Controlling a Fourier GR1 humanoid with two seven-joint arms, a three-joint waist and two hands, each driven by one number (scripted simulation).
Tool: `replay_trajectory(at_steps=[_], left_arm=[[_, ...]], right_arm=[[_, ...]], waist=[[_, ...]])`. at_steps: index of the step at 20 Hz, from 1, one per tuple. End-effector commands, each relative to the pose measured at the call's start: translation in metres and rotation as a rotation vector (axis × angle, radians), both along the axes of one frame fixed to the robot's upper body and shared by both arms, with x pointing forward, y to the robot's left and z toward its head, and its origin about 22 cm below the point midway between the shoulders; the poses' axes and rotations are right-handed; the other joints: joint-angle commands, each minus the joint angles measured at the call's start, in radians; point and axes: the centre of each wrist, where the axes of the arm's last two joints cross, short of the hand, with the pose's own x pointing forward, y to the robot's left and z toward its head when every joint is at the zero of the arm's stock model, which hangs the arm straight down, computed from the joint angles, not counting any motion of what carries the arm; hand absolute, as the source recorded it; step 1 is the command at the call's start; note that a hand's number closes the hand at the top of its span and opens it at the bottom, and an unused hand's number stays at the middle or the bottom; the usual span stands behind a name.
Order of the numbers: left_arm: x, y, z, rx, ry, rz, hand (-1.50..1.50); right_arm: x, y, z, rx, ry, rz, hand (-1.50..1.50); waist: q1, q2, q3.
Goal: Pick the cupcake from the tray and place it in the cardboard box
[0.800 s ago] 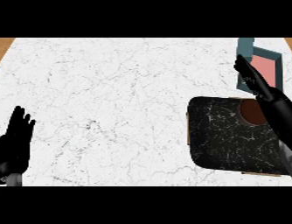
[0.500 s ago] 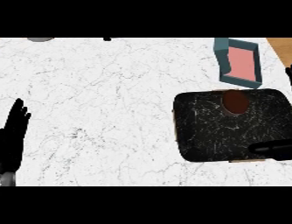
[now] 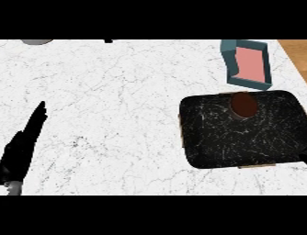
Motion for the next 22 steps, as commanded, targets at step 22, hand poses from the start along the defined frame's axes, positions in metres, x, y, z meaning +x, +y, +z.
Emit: replay_trajectory(at_steps=[22], left_arm=[[0.033, -0.015, -0.029, 0.068, -0.009, -0.181, 0.00]], right_arm=[[-0.100, 0.076, 0.030, -0.368, 0.633, -0.321, -1.50]], waist=[[0.124, -0.001, -0.015]])
